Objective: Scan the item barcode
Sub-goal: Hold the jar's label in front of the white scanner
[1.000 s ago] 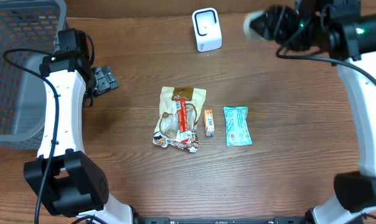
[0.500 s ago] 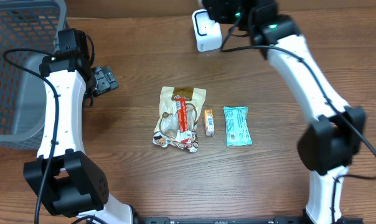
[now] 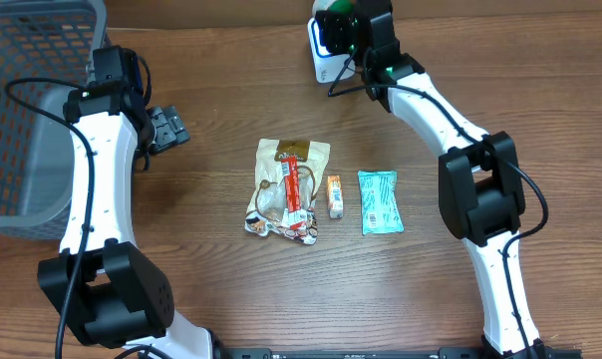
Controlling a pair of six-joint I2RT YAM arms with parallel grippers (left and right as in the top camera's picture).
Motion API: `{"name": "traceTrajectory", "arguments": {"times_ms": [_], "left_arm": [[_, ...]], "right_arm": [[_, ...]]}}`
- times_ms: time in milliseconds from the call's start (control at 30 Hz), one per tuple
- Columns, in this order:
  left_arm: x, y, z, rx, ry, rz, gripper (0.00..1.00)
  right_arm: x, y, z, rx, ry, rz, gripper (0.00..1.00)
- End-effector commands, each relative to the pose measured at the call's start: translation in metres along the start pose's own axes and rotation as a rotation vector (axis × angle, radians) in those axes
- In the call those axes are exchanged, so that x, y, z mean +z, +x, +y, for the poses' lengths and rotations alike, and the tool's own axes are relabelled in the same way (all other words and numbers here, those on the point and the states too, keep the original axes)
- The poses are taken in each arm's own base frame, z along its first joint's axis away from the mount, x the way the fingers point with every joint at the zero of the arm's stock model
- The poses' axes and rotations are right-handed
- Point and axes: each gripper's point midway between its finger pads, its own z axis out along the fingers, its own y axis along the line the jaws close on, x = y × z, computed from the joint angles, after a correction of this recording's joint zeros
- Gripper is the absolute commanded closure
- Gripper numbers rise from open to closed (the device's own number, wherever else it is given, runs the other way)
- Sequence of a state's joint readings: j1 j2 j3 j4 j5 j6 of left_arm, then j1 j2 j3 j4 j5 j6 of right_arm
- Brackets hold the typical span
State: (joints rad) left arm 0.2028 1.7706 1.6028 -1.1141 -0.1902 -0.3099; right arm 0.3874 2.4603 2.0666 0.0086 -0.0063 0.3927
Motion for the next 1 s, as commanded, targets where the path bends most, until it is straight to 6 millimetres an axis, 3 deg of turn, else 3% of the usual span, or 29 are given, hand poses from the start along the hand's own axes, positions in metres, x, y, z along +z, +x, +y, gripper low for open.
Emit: {"name": "traceTrajectory", "arguments": {"times_ms": [0, 167, 233, 333, 567, 833, 967], "left_arm": [[-0.014, -0.006, -0.003, 0.017, 0.021, -0.037, 0.0], [-0.014, -0.006, -0.003, 0.017, 0.021, -0.037, 0.0], [-0.014, -0.006, -0.003, 0.017, 0.021, -0.037, 0.0], [-0.014, -0.006, -0.003, 0.017, 0.021, -0.037, 0.0], [-0.014, -0.006, -0.003, 0.017, 0.021, -0.037, 0.0], [-0.014, -0.006, -0.003, 0.017, 0.021, -0.037, 0.0], [-0.014, -0.006, -0.003, 0.017, 0.021, -0.037, 0.0]], "right_arm": [[-0.01, -0.04, 0.015, 0.002, -0.026, -0.107, 0.96], [-0.01, -0.041, 0.015, 0.026, -0.028, -0.111, 0.96], [-0.008, -0.037, 0.013, 0.173, -0.032, -0.101, 0.96], [-0.005, -0.032, 0.01, 0.244, -0.033, -0.095, 0.96], [0.002, -0.019, 0.003, 0.246, -0.019, -0.076, 0.96], [0.001, -0.027, 0.005, 0.247, -0.042, -0.096, 0.96], [-0.009, -0.047, 0.024, 0.239, -0.167, -0.103, 0.96]]}}
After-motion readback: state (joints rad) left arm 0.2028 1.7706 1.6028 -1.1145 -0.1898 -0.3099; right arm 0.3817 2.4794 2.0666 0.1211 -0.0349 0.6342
